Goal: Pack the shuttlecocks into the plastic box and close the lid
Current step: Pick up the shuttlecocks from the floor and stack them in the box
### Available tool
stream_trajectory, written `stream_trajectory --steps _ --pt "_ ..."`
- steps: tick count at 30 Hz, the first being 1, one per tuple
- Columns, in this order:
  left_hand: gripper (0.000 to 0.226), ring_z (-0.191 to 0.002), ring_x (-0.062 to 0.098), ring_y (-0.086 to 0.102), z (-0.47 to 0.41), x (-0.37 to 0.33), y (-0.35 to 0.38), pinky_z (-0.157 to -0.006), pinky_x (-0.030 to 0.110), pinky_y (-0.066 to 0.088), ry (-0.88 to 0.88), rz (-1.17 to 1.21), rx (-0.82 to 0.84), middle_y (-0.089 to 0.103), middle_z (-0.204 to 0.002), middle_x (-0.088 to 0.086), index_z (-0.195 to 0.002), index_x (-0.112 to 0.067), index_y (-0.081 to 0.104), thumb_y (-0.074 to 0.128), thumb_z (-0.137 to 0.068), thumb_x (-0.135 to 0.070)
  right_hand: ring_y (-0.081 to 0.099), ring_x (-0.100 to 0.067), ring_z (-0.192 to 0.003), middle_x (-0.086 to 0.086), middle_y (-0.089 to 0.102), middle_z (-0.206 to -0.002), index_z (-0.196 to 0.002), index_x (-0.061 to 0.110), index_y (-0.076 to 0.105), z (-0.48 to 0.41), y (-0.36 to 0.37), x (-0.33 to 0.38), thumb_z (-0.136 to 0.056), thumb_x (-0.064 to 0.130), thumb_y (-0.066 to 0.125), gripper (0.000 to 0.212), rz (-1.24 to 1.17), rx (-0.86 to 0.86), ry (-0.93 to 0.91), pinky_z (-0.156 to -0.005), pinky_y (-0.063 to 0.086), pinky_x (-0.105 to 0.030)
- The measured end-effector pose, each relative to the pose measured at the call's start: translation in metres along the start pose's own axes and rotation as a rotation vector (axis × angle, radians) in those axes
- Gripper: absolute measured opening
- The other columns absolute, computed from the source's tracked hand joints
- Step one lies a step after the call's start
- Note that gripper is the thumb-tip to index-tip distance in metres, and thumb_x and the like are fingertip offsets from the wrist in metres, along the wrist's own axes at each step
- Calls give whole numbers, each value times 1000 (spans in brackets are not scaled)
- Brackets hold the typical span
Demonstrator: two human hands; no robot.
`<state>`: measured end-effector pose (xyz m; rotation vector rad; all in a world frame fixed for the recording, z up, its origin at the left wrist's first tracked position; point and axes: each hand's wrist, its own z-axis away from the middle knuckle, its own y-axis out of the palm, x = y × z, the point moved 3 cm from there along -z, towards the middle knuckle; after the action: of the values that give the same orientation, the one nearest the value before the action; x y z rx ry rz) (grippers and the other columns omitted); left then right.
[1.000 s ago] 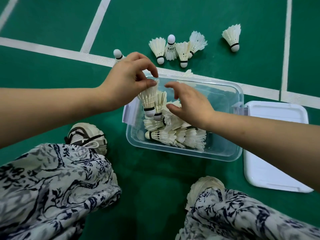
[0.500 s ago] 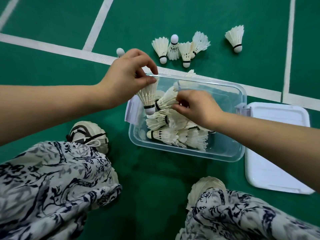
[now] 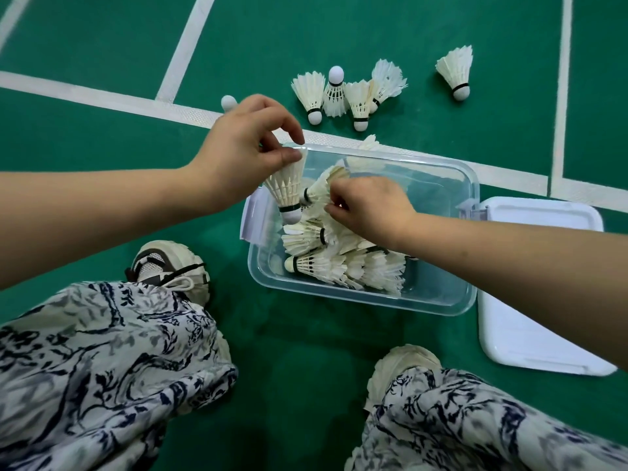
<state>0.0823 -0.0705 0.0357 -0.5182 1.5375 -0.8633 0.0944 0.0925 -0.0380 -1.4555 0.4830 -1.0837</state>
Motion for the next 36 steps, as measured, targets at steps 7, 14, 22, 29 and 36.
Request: stream_trajectory --steps 7,14,22,29,36 --pt "11 -61 -11 53 -7 -3 4 -67 6 40 15 29 -6 46 -98 -7 -90 -15 63 67 -80 -14 61 -28 -89 -6 65 -99 -97 11 55 -6 11 -3 -96 20 40 18 281 85 -52 -57 35 -28" --pt "10 -62 -13 54 -8 -5 7 -65 1 39 4 35 7 47 -99 -6 -89 -16 63 67 -80 -14 43 -31 -121 -10 54 -129 -113 14 59 -8 6 -10 -91 61 28 61 225 311 101 -96 39 -41" --pt "10 -61 -13 54 -9 -10 13 -65 1 38 -3 45 24 47 -98 -6 -87 -18 62 67 -80 -15 36 -35 -127 -12 39 -142 -127 14 51 -4 11 -20 -83 72 30 76 59 527 257 -101 35 -43" --pt "12 -62 -13 53 -13 -12 14 -65 0 37 -9 30 22 44 -90 -16 -90 -20 61 67 -80 -18 53 -24 -109 -6 58 -122 -117 17 55 13 -8 -22 -85 46 52 44 -329 141 347 -89 44 -35" --pt "22 -62 -9 56 -18 -25 23 -68 8 44 51 66 38 42 -88 -21 -97 -16 60 70 -77 -15 51 -13 -103 1 46 -124 -130 23 38 25 -38 -13 -77 37 66 62 -509 -175 262 -87 43 -31"
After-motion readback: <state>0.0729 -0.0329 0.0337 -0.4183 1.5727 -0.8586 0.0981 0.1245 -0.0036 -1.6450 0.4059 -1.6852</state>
